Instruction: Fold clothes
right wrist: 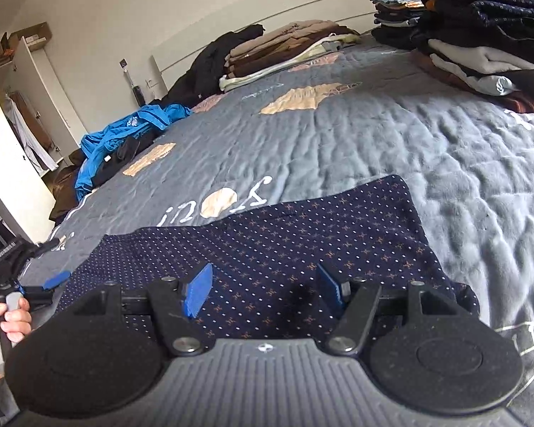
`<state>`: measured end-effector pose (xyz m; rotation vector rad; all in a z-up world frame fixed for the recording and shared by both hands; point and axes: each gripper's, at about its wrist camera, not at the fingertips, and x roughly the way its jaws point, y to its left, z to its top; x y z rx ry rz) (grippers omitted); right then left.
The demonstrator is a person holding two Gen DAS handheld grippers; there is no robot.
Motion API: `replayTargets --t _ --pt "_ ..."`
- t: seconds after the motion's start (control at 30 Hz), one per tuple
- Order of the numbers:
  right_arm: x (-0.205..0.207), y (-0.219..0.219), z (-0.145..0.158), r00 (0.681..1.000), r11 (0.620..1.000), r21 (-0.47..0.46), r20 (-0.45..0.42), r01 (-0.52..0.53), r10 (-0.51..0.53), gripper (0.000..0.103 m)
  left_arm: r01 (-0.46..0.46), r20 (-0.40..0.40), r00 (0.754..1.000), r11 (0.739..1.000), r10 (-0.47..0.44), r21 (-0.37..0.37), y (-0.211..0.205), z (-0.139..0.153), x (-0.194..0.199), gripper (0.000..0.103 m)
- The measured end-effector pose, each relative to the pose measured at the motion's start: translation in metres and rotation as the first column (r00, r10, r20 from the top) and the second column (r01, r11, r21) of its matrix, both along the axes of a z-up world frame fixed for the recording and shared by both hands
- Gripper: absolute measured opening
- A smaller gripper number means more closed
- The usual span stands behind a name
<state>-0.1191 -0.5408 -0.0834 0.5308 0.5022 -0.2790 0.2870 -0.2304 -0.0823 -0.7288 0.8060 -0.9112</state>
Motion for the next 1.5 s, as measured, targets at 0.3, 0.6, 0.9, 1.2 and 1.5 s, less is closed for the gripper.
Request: replayTargets --t 0.3,0.6,0.9,1.2,1.5 --pt "0.01 0.021 0.0 0.998 0.997 0.012 0.005 -0.07 0.07 0.064 0.312 -0.048 0.95 0.948 -0.31 0.061 -0.064 -0.029 -0.059 0.076" --pt "0.009 0.008 -0.022 0.997 0.999 -0.012 -0.061 -0.037 0.037 0.065 0.191 -0.04 0.981 0.976 -0.188 0.101 -0.041 -0.042 -0.037 0.064" --pt "-0.002 0.011 -0.001 0.999 0.999 0.025 -0.001 -0.036 0.036 0.065 0.143 0.051 0.987 0.984 -0.149 0.109 -0.022 0.01 -0.071 0.076" --pt "-0.001 0.054 0.005 0.99 0.989 0.046 -0.006 -0.143 0.143 0.068 -0.009 0.034 0.999 0.991 0.004 0.131 0.022 0.008 -0.131 0.081" --pt "-0.003 0.066 0.02 0.987 0.987 0.015 0.004 -0.163 0.163 0.069 -0.151 -0.01 0.988 0.974 0.154 0.17 0.088 0.0 -0.177 0.084"
